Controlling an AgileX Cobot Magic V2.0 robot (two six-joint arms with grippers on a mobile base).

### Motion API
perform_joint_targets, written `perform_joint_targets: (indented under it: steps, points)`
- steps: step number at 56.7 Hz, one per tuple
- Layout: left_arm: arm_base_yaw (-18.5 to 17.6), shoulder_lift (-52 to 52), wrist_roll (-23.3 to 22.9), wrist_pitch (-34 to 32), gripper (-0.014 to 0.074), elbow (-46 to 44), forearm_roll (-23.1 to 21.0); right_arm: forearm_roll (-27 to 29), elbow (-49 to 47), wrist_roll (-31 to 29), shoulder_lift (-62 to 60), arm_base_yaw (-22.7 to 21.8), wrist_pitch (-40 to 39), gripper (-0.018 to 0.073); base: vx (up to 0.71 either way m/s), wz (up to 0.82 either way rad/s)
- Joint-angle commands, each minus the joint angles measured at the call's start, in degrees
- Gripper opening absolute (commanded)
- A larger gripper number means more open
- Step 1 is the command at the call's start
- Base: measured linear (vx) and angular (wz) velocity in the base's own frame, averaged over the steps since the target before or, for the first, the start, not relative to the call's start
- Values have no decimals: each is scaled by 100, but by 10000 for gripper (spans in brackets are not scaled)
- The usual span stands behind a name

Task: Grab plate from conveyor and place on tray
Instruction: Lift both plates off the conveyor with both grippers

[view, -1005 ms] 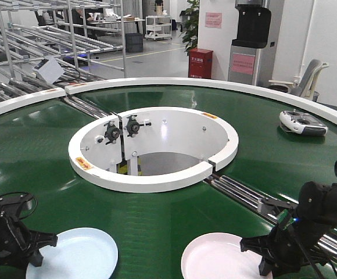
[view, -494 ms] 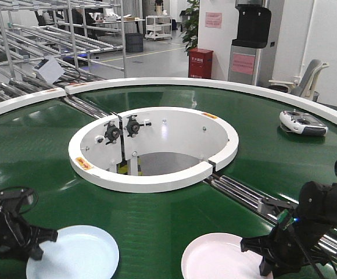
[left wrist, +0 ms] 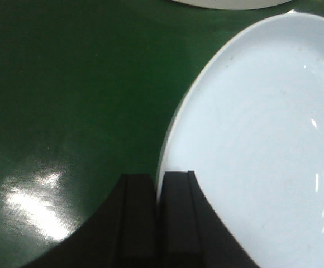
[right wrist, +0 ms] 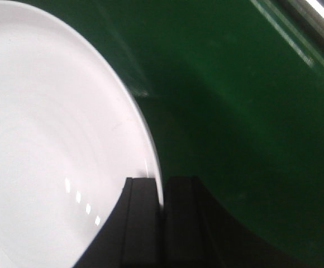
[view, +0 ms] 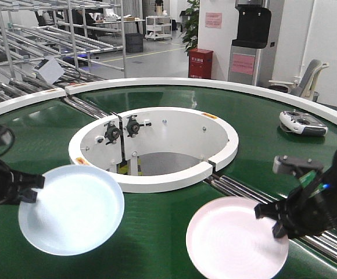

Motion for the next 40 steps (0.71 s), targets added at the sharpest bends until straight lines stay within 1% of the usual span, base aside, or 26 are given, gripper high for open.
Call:
perform_joint_targets:
  steps: [1, 9, 17, 28, 31, 40]
  points:
    - [-26, -664, 2, -157, -6, -55, -227, 201, -128, -176, -694, -22, -116, -9, 0, 0]
    - [-26, -1416, 1, -526, -6, 498, -336, 426, -122, -246, -1329, -22, -108, -9, 0, 0]
    - [-26, -2120, 1, -838, -6, 1191, -335, 577, -122, -317, -1806, -22, -82, -9, 0, 0]
    - [-26, -2824, 1, -882, -6, 1678, -335, 691, -101, -347, -2279, -22, -43, -9, 0, 0]
    - [-26, -3001, 1, -822, -6, 1752, -335, 727, 63, -347, -2454, -22, -185, -9, 0, 0]
    - [-26, -3461, 1, -738, -6, 1946, -335, 725, 977, -331, -3025, -22, -806, -9, 0, 0]
